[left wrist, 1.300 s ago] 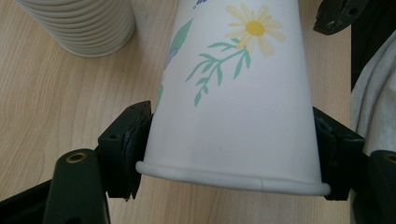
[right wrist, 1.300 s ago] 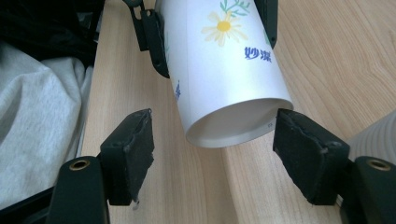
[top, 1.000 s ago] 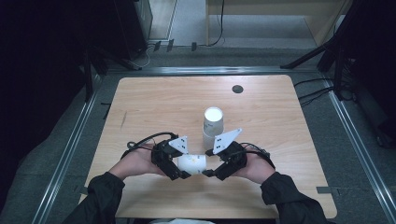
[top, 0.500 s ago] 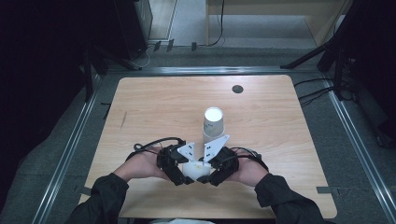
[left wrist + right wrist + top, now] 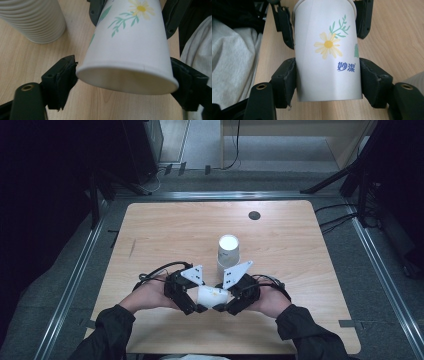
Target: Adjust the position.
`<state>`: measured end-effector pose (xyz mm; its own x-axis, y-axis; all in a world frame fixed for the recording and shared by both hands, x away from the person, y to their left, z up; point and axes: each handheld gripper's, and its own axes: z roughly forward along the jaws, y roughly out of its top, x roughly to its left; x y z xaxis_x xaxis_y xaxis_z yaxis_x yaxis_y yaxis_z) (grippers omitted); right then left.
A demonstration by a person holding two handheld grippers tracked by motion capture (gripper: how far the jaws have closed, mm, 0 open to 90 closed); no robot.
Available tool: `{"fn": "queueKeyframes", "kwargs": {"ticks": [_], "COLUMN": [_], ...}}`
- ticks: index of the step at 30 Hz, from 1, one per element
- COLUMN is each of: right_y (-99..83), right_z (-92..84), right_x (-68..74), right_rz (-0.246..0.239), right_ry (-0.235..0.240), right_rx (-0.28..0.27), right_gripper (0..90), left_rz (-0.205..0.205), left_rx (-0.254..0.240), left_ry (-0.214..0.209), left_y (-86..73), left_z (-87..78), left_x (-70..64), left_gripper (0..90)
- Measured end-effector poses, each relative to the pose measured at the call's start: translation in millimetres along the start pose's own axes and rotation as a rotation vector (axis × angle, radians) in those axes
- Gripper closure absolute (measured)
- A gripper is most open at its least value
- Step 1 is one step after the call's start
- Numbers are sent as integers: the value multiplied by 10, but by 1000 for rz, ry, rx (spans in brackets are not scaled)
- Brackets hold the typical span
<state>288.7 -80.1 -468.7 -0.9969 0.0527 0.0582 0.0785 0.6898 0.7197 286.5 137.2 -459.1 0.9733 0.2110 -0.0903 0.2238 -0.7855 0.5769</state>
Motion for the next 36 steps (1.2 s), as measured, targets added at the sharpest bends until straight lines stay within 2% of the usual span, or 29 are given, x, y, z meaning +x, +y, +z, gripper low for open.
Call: {"fn": "queueKeyframes", "kwargs": {"ticks": [1,4,7,8,11,12,13,14,16,17,18,19,20,23,29,31,36], "right_y": [-11,-27,-50,-50,-50,-50,-42,-42,-30,-20,-20,-6,-1,20,32,43,47], "right_z": [-49,-99,-193,-193,-264,-264,-275,-275,-270,-256,-256,-242,-241,-236,-232,-225,-217], "right_x": [-18,-37,-75,-75,-97,-97,-105,-105,-108,-111,-111,-120,-121,-130,-145,-144,-146], "right_rz": [8,13,27,27,42,42,47,47,48,50,50,52,55,64,64,62,66], "right_ry": [-2,-3,-9,-9,2,2,17,17,25,43,43,63,69,85,105,112,117], "right_rx": [-23,-46,-86,-86,-130,-130,-147,-147,-154,-163,-163,-181,-186,-214,-229,-235,-232], "right_gripper": [350,350,349,349,349,349,348,348,348,348,348,348,348,348,348,348,350], "left_rz": [-10,-19,-45,-45,-61,-67,-78,-78,-90,-110,-110,-121,-121,-133,-139,-151,-149], "left_rx": [-25,-49,-108,-108,-149,-164,-193,-193,-228,-271,-271,-309,-309,-365,-401,-412,-406], "left_ry": [4,-1,-15,-15,-17,-16,-17,-17,-24,-34,-34,-48,-48,-44,-46,-60,-62], "left_y": [-17,-35,-77,-77,-104,-110,-115,-115,-117,-118,-118,-119,-119,-126,-152,-166,-168], "left_z": [-50,-96,-149,-149,-182,-189,-212,-212,-235,-250,-250,-264,-264,-286,-318,-326,-330], "left_x": [19,35,50,50,45,38,28,28,19,11,11,7,7,-24,-38,-23,-17], "left_gripper": [133,131,132,132,132,132,132,132,133,136,137,137,137,145,182,212,232]}}
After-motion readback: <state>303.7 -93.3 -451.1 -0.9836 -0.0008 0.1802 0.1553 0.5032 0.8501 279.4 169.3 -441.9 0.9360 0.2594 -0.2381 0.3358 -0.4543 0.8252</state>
